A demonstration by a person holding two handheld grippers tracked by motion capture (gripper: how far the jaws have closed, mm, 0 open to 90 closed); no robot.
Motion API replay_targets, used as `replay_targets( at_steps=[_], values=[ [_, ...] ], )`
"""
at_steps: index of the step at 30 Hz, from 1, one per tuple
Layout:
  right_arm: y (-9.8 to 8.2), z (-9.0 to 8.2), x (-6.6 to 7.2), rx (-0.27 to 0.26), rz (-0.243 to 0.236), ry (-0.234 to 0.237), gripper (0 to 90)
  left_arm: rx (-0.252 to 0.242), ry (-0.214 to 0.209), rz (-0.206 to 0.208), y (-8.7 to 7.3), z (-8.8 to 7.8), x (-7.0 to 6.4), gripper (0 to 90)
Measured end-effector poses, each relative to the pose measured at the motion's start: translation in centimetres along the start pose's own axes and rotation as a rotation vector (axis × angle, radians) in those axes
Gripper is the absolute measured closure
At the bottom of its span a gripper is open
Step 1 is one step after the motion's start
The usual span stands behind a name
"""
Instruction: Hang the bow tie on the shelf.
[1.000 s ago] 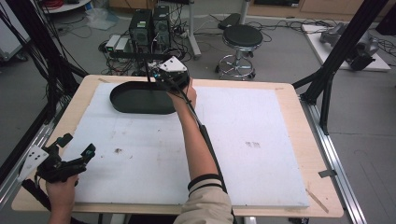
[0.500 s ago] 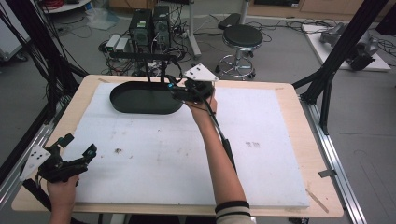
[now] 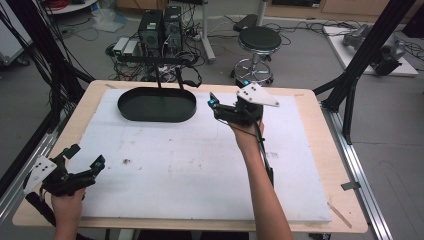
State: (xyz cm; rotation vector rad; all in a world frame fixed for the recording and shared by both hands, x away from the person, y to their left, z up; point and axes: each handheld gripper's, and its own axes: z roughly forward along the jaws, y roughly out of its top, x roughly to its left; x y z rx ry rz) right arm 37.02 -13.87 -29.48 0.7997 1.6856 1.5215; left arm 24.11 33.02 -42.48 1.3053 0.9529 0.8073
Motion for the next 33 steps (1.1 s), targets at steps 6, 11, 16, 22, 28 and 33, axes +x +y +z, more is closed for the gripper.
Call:
replay_targets(
  at_steps=[6, 11, 16, 22, 28, 33],
  values=[
    [-0.8, -4.2, -1.5, -0.025, 0.021, -0.039, 10.9, 0.006, 0.0, 0.008, 0.0, 0.1, -0.1, 1.8],
    [-1.3, -6.9, -2.2, -0.035, 0.024, -0.058, 10.9, 0.007, 0.0, 0.014, 0.0, 0.2, -0.3, 1.8],
    [-2.9, -11.2, -3.4, -0.041, 0.031, -0.094, 10.9, 0.008, -0.004, 0.031, 0.1, 0.3, -0.4, 1.7],
    [-5.0, -15.2, -4.4, -0.051, 0.067, -0.122, 10.9, 0.008, -0.006, 0.053, 0.2, 0.5, -0.8, 1.8],
    [-7.7, -18.3, -4.8, -0.062, 0.073, -0.144, 10.9, 0.008, -0.007, 0.072, 0.4, 0.7, -1.3, 1.7],
    [-9.3, -19.7, -4.9, -0.076, 0.091, -0.149, 10.9, 0.014, -0.009, 0.083, 0.4, 1.0, -1.4, 1.7]
  ],
)
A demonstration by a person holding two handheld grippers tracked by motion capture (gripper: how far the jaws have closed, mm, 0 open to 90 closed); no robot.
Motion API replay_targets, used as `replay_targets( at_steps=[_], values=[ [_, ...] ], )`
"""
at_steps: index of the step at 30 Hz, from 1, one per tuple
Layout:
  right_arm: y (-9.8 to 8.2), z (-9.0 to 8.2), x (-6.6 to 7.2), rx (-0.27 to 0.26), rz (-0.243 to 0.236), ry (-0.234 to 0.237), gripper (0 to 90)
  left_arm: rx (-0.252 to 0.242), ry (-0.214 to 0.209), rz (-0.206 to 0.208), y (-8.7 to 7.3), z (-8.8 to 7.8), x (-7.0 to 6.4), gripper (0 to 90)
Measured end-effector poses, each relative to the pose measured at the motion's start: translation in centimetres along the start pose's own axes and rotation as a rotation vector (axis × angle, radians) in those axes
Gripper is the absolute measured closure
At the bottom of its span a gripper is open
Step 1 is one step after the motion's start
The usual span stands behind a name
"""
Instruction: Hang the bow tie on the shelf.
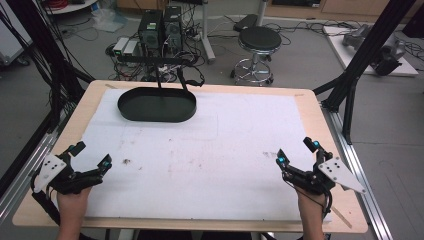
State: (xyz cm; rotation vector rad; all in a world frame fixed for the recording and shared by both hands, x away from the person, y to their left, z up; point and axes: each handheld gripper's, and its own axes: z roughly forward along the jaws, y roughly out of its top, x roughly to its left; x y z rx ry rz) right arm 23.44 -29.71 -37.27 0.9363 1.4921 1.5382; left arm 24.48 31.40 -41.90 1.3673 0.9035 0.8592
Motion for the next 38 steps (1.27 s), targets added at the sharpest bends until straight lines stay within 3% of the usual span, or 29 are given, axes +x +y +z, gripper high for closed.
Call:
replay_targets(
  at_steps=[8, 15, 38],
  values=[
    [-1.9, -0.7, -0.5, -0.01, -0.012, 0.022, 10.9, 0.012, -0.002, 0.015, -0.1, 0.2, -0.3, 1.7],
    [-3.4, -0.6, -0.8, -0.006, 0.016, 0.026, 10.9, 0.018, -0.004, 0.024, -0.2, 0.1, -0.4, 1.7],
    [-3.2, -0.8, -0.5, -0.007, 0.0, 0.03, 10.9, 0.012, -0.003, 0.024, -0.2, 0.0, -0.3, 1.7]
  ],
)
